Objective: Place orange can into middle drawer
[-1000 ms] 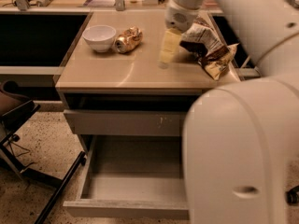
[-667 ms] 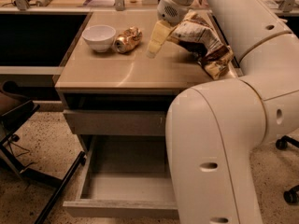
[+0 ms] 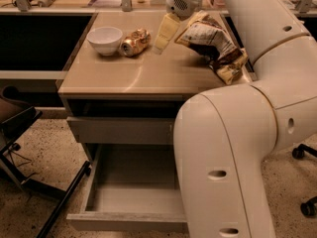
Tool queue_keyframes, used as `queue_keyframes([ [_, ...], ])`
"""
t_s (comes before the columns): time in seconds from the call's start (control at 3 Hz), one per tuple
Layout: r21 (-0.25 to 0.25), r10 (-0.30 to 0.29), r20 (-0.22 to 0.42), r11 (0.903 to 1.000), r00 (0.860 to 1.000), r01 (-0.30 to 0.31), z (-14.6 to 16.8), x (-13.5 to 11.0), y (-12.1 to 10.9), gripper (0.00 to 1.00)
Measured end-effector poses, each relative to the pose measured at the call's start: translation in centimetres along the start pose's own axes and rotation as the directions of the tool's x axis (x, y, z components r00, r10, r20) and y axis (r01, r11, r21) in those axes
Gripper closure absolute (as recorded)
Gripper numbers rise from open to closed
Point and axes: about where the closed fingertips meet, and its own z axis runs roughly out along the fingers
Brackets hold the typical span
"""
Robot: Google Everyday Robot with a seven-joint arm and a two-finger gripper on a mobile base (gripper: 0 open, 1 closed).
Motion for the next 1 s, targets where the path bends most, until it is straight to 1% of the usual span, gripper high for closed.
queue_keyframes([
  [0.33,0.039,-0.015,0.052,0.9992,0.999,0.013,0.8,-2.4,-1.5,0.00],
  [0.67,0.146,-0.047,0.176,0.9891,0.983,0.021,0.9,-6.9,-4.5,0.00],
  [1.0,0.146,-0.047,0.177,0.9891,0.983,0.021,0.9,-6.9,-4.5,0.00],
])
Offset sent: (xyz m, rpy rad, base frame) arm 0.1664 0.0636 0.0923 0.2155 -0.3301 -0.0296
